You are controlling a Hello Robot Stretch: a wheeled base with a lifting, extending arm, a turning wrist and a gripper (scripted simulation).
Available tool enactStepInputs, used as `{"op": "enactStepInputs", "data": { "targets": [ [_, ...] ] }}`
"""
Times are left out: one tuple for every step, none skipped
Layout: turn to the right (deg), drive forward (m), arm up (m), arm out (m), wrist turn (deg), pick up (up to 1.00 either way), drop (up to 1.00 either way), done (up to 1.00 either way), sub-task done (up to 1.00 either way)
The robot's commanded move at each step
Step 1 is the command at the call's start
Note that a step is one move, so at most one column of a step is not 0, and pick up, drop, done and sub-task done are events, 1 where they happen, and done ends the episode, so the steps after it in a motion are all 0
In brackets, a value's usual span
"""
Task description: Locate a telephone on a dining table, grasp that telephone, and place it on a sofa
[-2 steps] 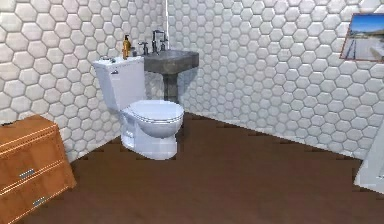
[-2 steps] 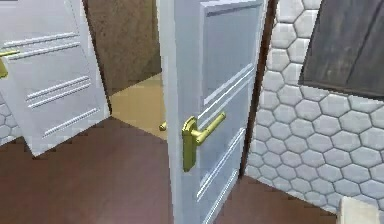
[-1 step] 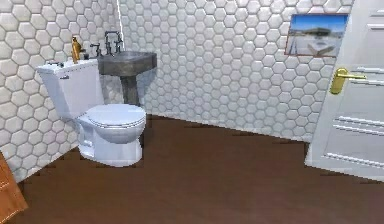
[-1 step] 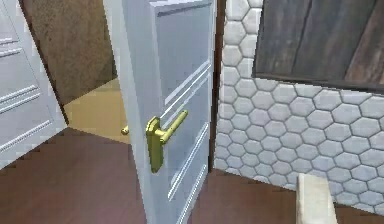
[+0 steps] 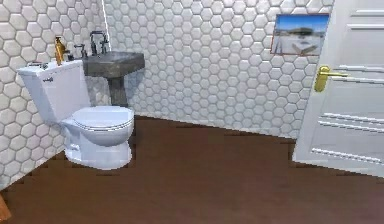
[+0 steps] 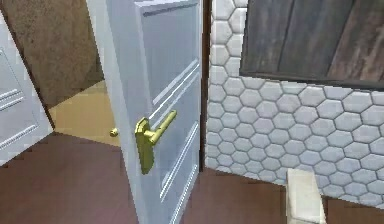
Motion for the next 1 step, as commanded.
{"op": "enactStepInputs", "data": {
  "targets": [
    [0.0, 0.05, 0.0, 0.0, 0.0, 0.0, 0.0, 0.0, 0.0]
  ]
}}
